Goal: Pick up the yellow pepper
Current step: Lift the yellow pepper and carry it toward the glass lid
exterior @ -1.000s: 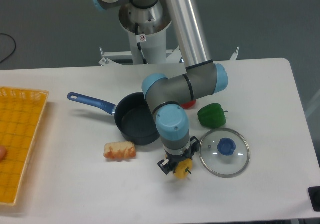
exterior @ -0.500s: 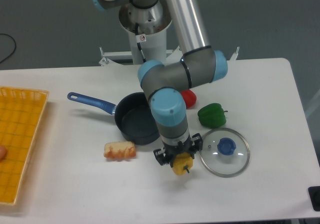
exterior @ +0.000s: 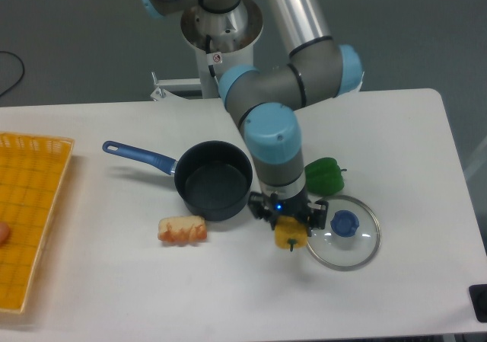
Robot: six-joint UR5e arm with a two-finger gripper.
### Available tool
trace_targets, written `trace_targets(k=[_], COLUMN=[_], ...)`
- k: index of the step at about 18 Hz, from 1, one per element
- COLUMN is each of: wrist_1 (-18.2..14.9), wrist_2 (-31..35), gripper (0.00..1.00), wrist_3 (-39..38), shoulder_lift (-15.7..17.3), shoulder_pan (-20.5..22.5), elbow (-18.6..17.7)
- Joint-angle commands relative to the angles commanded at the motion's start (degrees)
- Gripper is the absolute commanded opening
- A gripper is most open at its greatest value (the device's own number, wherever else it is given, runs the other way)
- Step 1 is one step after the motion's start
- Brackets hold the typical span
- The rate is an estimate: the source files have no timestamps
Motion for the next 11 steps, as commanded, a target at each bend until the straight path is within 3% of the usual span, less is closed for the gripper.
trace_targets(k=[5,11], wrist_1=[-5.8,-10.4], wrist_2=[-0.2,-0.3], gripper=[0.57,0.57], wrist_3=[7.2,7.4], shoulder_lift=[3.1,5.0], shoulder_pan=[2.7,2.8], elbow=[0.6,0.4])
